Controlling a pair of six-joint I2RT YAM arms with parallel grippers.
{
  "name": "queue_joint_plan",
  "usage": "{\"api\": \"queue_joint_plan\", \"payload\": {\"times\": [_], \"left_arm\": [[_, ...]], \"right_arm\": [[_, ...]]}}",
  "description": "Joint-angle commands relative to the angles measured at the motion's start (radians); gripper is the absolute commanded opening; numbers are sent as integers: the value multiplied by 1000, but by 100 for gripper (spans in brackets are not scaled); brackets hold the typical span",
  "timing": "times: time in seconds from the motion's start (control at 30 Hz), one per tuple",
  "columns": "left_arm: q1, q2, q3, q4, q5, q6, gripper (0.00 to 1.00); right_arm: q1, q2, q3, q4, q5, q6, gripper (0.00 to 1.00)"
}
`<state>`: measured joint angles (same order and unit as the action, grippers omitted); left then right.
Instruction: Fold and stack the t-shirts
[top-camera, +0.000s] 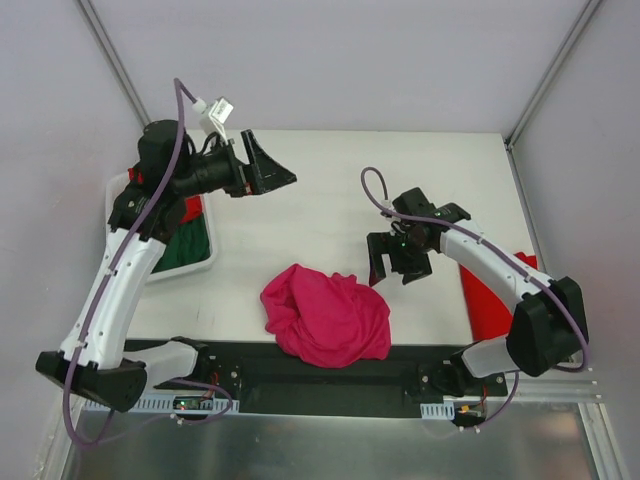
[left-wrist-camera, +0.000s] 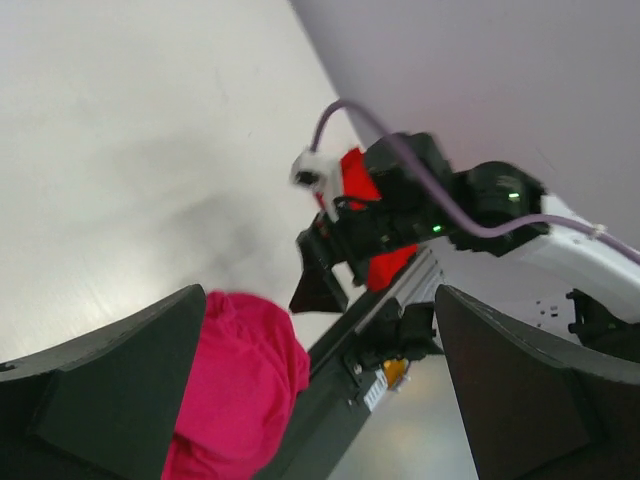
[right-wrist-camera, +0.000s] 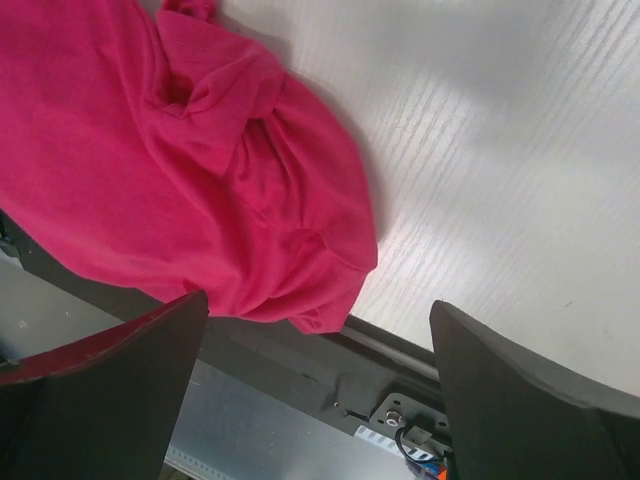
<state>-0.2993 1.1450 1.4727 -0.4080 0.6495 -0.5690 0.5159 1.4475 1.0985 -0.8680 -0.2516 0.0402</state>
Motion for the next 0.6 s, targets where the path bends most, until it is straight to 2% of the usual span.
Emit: {"api": "queue_joint_plan", "payload": {"times": [0.0,0.1,0.2,0.27,0.37,0.57], "left_arm": [[-18,125,-43,-270,-73,-39,99],[-101,128,-96,-451,-262,52,99],[-130,118,-194,-569,-327,80,99],[-194,108,-242,-654,-421,83,99],[-235,53,-342,-696,-430,67,99],[-254,-76,-537,-631,-367,46,99]], "right_arm": [[7,-91,14,9,-8,-10,96],[7,-107,23,-8,8,-13,96],[6,-121,20,-20,20,-17,96],[6,-118,17,-25,28,-20,96],[7,-102,20,-32,22,-22,96],[9,-76,11,-3,-12,-3,96]]}}
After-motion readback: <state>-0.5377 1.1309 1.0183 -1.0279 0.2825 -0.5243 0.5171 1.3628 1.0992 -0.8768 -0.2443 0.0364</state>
